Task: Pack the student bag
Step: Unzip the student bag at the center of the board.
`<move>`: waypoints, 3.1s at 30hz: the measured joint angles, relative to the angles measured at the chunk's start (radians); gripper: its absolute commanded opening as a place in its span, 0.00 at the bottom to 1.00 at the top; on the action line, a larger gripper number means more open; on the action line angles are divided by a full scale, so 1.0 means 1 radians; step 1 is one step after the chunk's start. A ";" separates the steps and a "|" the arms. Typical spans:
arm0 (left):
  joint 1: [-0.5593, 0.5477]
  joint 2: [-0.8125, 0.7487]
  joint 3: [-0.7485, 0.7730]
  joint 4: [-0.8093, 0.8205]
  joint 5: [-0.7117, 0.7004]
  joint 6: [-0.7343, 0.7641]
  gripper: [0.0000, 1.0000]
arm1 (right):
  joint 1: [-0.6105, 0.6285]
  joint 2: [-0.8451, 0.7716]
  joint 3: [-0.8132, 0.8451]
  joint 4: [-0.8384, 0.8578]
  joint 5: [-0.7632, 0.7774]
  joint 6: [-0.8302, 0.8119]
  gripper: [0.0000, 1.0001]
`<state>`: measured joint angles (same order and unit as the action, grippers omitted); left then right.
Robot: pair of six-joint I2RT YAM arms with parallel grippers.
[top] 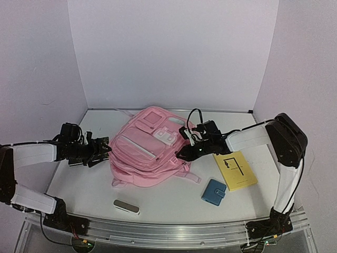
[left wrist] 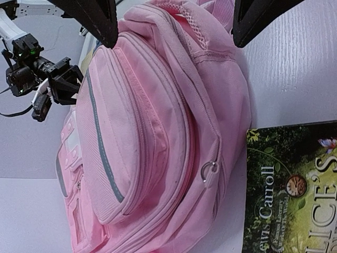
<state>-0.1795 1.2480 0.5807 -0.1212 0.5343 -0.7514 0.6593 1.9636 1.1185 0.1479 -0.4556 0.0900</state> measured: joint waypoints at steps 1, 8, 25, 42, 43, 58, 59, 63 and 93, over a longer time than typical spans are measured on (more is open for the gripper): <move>0.000 0.000 -0.010 0.010 0.007 -0.011 0.75 | 0.000 0.006 0.008 -0.003 -0.002 -0.002 0.28; 0.000 0.034 -0.041 0.114 0.048 -0.059 0.75 | -0.005 0.025 0.033 -0.016 -0.009 -0.012 0.15; 0.000 0.239 -0.041 0.253 0.079 -0.062 0.53 | -0.001 -0.004 0.031 -0.029 -0.059 -0.011 0.21; 0.007 0.324 -0.011 0.286 0.102 -0.051 0.02 | 0.008 0.001 0.052 -0.051 -0.051 -0.033 0.00; 0.007 0.324 -0.011 0.286 0.101 -0.054 0.01 | 0.009 0.001 0.052 -0.050 -0.051 -0.032 0.00; 0.007 0.308 -0.009 0.271 0.086 -0.030 0.00 | 0.059 -0.068 0.038 -0.038 -0.040 0.013 0.17; 0.007 0.305 -0.002 0.254 0.082 -0.016 0.00 | 0.056 -0.071 0.039 -0.036 -0.040 0.020 0.19; 0.013 0.306 0.071 0.163 0.072 0.054 0.00 | 0.028 -0.071 0.039 -0.036 -0.054 0.036 0.30; 0.069 0.470 0.286 0.042 0.156 0.283 0.00 | -0.026 0.103 0.162 -0.057 -0.099 -0.028 0.51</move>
<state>-0.1101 1.7184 0.8665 -0.0795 0.6899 -0.4686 0.6331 2.0670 1.2800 0.0906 -0.5541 0.0616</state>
